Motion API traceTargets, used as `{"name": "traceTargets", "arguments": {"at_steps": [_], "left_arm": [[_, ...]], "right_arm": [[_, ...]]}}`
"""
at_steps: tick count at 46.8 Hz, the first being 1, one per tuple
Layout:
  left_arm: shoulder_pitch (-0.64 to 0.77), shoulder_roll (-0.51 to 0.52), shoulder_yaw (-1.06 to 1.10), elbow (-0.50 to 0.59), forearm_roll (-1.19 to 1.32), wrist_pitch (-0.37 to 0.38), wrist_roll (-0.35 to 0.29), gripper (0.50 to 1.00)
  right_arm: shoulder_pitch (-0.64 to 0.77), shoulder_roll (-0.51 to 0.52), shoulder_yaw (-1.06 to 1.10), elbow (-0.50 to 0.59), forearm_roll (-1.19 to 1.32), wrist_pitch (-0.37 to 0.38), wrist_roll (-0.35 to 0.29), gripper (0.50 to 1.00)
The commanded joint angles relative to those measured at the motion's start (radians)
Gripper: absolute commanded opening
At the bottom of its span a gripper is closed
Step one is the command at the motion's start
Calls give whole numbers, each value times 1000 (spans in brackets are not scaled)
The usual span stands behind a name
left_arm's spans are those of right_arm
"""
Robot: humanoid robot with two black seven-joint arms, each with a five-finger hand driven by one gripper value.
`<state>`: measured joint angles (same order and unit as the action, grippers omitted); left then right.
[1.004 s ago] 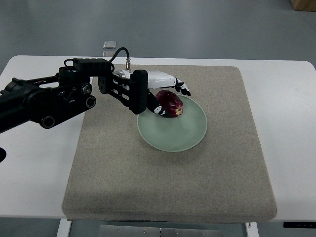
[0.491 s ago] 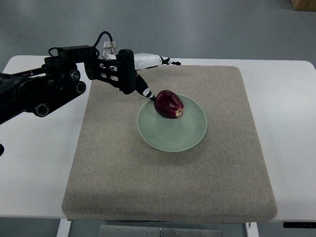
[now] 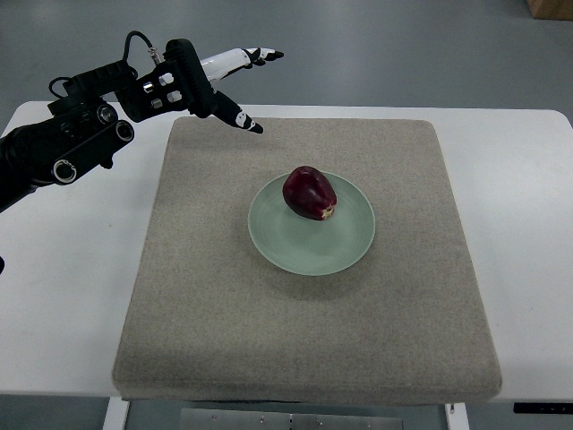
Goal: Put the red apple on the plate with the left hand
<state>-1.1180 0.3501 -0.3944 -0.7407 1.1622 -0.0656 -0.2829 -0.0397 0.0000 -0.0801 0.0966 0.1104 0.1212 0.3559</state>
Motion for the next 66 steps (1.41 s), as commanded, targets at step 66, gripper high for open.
{"name": "traceTargets", "arguments": {"at_steps": [66], "left_arm": [[9,-200,-162,518,-1289,-237,172,994]], "right_arm": [[0,0,0,0,0,0,0,964]]}}
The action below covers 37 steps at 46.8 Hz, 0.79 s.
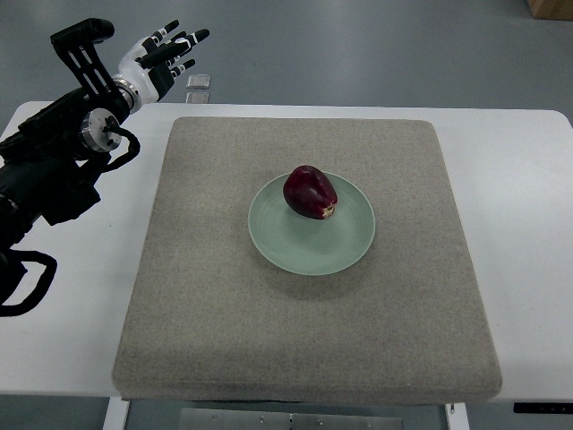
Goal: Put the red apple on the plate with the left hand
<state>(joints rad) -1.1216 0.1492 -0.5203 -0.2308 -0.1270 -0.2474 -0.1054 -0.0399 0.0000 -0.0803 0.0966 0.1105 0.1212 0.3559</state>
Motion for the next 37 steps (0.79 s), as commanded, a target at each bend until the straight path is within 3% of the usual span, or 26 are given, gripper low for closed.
{"name": "traceTargets", "arguments": {"at_steps": [1,37], "left_arm": [[16,0,-46,7,0,-64,-7,994],[34,0,-86,-5,-39,-84,-23,996]], "right_arm": [[0,0,1,0,0,0,0,964],[0,0,-1,0,0,0,0,964]]}}
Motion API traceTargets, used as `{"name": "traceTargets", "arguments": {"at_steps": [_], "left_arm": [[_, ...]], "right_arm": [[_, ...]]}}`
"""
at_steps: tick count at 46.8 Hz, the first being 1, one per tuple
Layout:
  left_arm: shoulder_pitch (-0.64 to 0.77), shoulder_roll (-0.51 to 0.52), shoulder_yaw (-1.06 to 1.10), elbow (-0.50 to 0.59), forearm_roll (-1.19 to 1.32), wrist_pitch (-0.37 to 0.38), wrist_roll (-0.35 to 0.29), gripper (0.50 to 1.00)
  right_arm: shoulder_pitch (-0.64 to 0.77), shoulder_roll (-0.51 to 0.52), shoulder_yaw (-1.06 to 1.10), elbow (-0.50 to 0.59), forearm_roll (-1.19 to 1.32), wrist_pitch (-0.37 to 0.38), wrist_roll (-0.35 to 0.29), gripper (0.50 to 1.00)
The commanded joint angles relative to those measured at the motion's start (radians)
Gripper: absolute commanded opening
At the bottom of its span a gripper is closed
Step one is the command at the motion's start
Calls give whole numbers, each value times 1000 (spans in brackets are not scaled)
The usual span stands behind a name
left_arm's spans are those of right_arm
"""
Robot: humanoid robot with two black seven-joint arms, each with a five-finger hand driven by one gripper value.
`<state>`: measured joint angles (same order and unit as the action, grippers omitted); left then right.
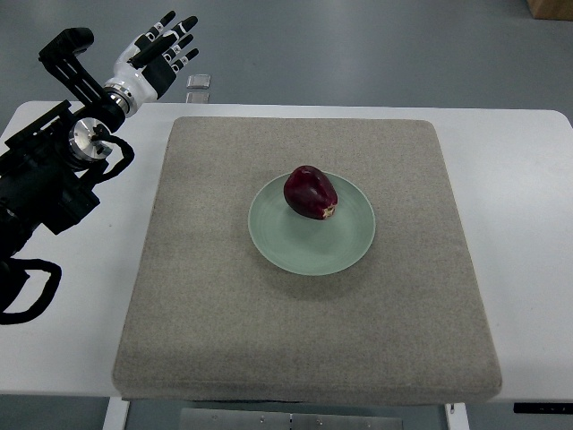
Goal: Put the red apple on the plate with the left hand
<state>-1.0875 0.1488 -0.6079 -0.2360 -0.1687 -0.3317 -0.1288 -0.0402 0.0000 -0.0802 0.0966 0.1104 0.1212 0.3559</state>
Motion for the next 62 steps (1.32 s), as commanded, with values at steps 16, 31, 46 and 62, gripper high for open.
{"name": "traceTargets", "arguments": {"at_steps": [16,31,46,62], "left_arm": [[1,-1,10,0,5,0,0,996],[1,-15,10,0,0,5,-14,996],[1,-35,8,0,-3,8,-14,996],[1,-40,7,1,-5,10,-14,994]], "right_arm": [[0,0,0,0,0,0,0,964],[-1,0,-1,6,2,12,0,964],[-10,0,-7,40,2,14,0,964],[-10,0,-10,107,0,14,6,964]]}}
